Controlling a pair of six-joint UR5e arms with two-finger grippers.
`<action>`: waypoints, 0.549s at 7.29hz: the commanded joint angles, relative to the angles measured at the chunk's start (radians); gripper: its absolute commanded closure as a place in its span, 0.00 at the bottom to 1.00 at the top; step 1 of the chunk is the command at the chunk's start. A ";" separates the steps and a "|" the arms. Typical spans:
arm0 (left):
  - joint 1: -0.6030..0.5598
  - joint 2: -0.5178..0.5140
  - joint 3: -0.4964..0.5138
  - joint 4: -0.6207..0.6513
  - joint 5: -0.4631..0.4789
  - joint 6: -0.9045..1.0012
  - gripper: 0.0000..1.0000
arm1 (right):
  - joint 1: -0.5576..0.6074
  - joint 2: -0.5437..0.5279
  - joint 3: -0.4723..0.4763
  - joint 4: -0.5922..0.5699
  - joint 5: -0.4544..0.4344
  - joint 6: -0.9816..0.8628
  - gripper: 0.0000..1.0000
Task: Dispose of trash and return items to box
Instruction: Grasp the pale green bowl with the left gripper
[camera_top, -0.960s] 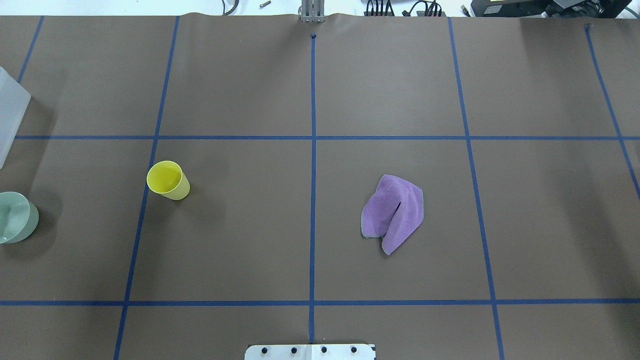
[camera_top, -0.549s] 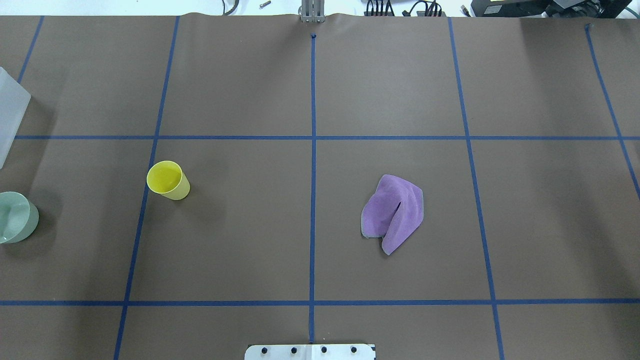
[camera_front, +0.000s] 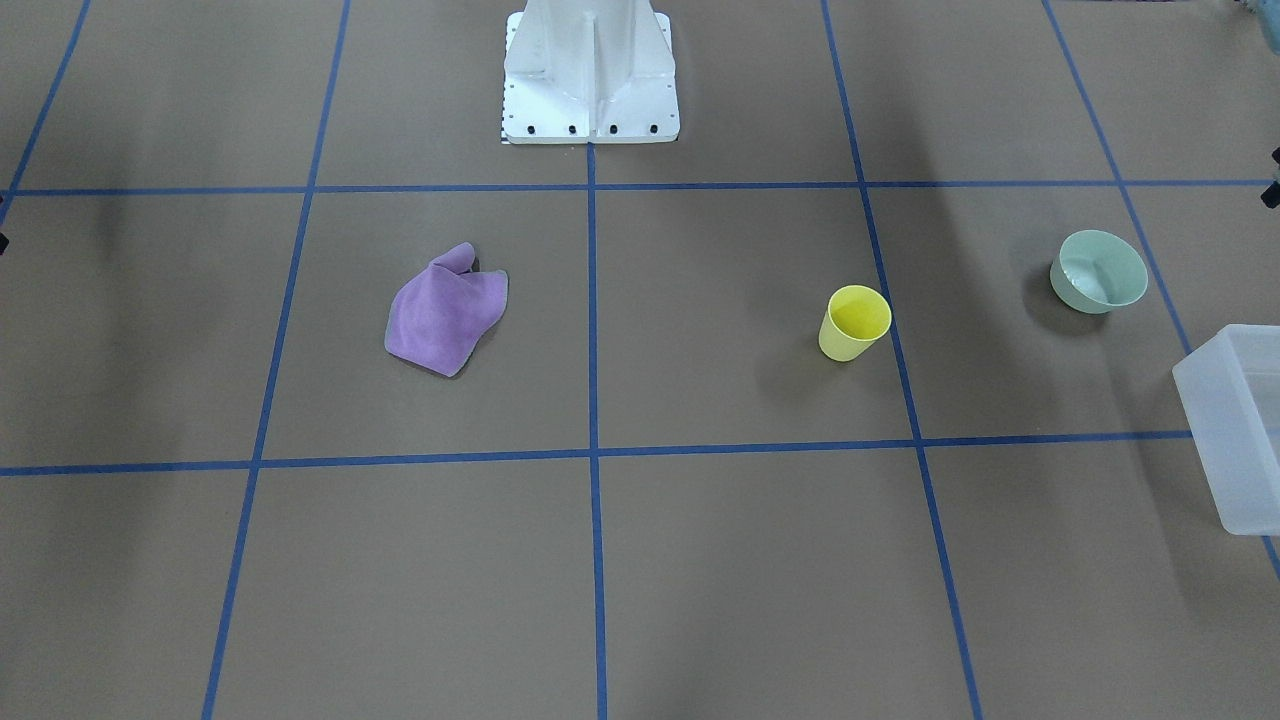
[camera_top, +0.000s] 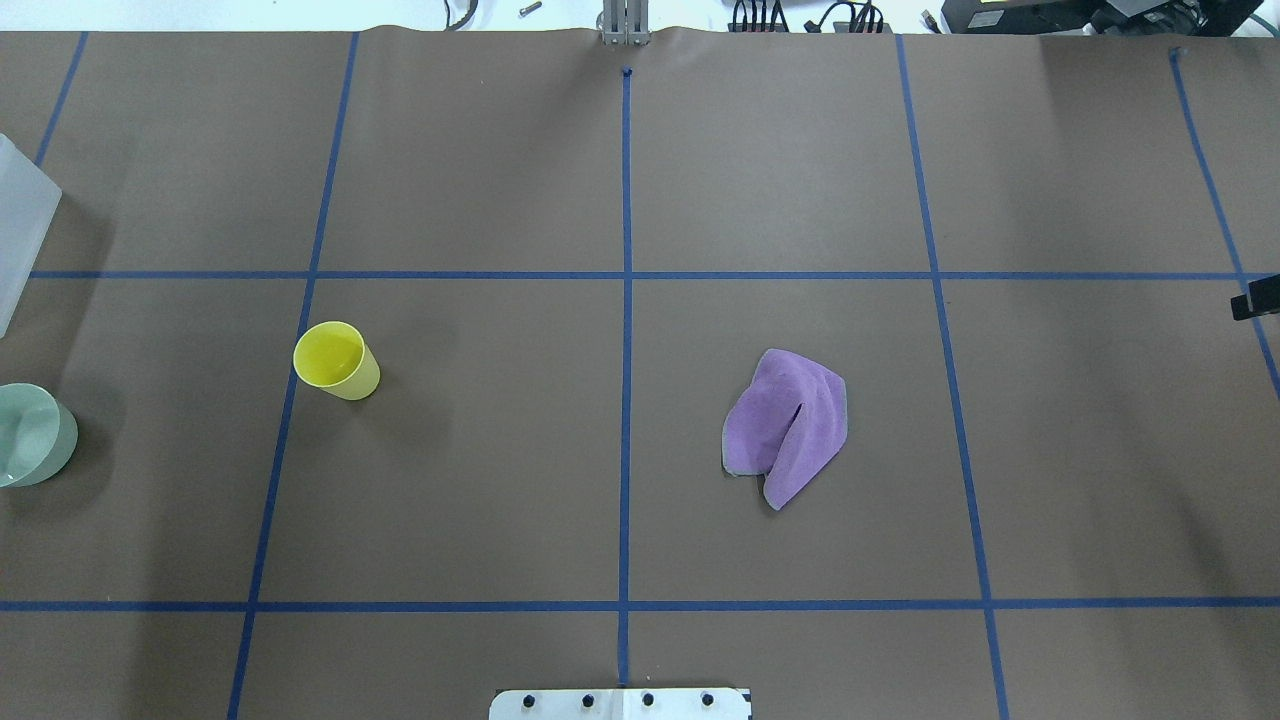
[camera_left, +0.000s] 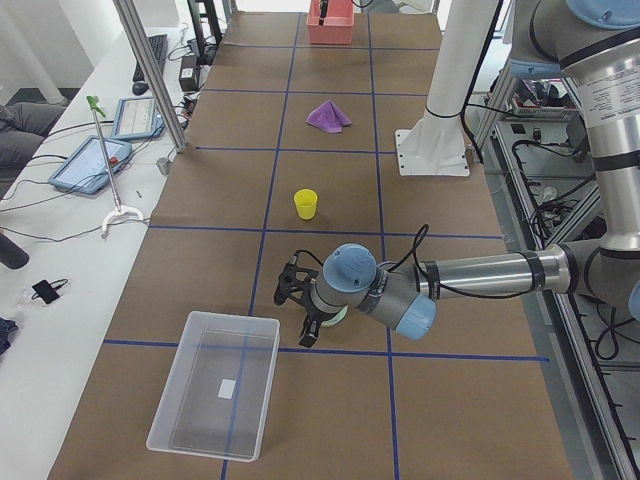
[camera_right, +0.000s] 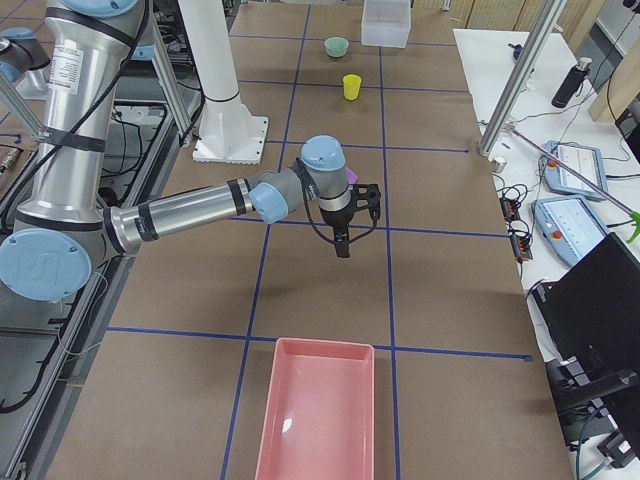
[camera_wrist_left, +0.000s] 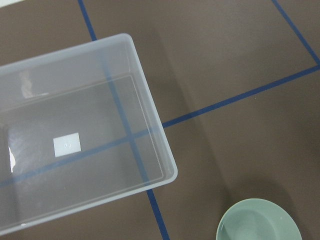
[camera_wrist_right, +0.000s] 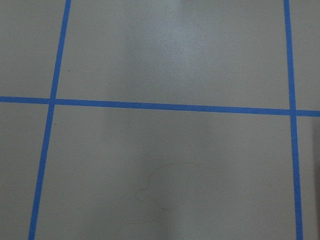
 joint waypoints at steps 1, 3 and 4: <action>0.133 0.012 0.003 -0.042 0.106 -0.245 0.01 | -0.023 0.000 0.002 0.009 -0.014 0.014 0.00; 0.244 0.011 0.038 -0.082 0.195 -0.344 0.01 | -0.036 0.000 -0.001 0.009 -0.031 0.014 0.00; 0.282 0.006 0.118 -0.172 0.223 -0.347 0.02 | -0.037 0.000 -0.001 0.009 -0.031 0.014 0.00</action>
